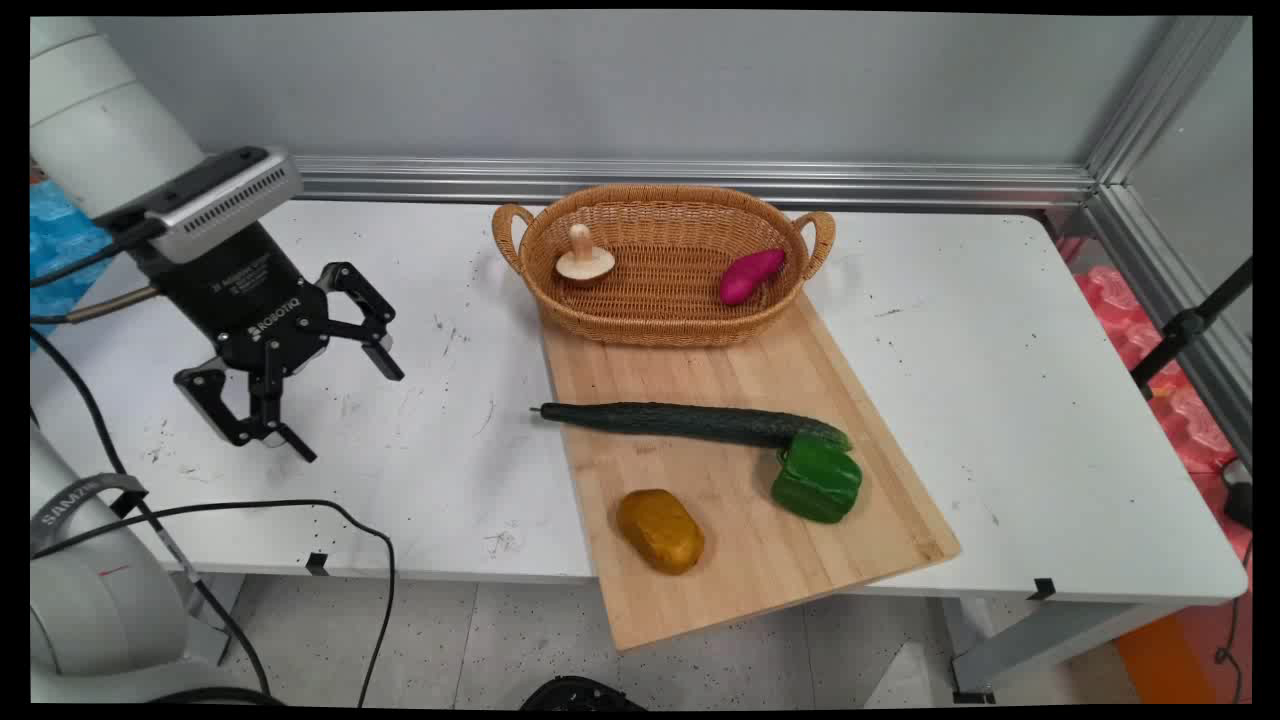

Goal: Pick up the potato from the cutting board

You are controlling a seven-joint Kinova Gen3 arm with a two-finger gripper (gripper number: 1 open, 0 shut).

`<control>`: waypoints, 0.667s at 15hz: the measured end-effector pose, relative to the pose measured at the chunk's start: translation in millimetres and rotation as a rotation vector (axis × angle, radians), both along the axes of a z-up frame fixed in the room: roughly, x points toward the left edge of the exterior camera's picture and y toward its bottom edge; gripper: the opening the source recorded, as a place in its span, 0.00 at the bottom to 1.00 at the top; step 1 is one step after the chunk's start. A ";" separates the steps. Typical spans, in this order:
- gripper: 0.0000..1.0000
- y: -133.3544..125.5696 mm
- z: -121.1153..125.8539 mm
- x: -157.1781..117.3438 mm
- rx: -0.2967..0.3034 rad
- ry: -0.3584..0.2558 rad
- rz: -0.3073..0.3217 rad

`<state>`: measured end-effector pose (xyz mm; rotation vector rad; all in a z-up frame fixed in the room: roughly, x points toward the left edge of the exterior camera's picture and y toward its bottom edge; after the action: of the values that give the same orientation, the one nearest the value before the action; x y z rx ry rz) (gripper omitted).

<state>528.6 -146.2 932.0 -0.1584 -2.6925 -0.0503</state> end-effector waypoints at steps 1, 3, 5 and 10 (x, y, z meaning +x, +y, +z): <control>1.00 -2.8 -0.7 -3.2 -0.003 0.008 0.011; 1.00 -10.0 -2.4 -13.8 -0.011 0.027 0.028; 1.00 -18.9 -4.2 -31.9 -0.029 0.048 0.026; 1.00 -31.6 -12.1 -75.0 -0.047 0.080 -0.001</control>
<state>453.6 -177.8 919.9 -0.1722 -2.6151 0.0194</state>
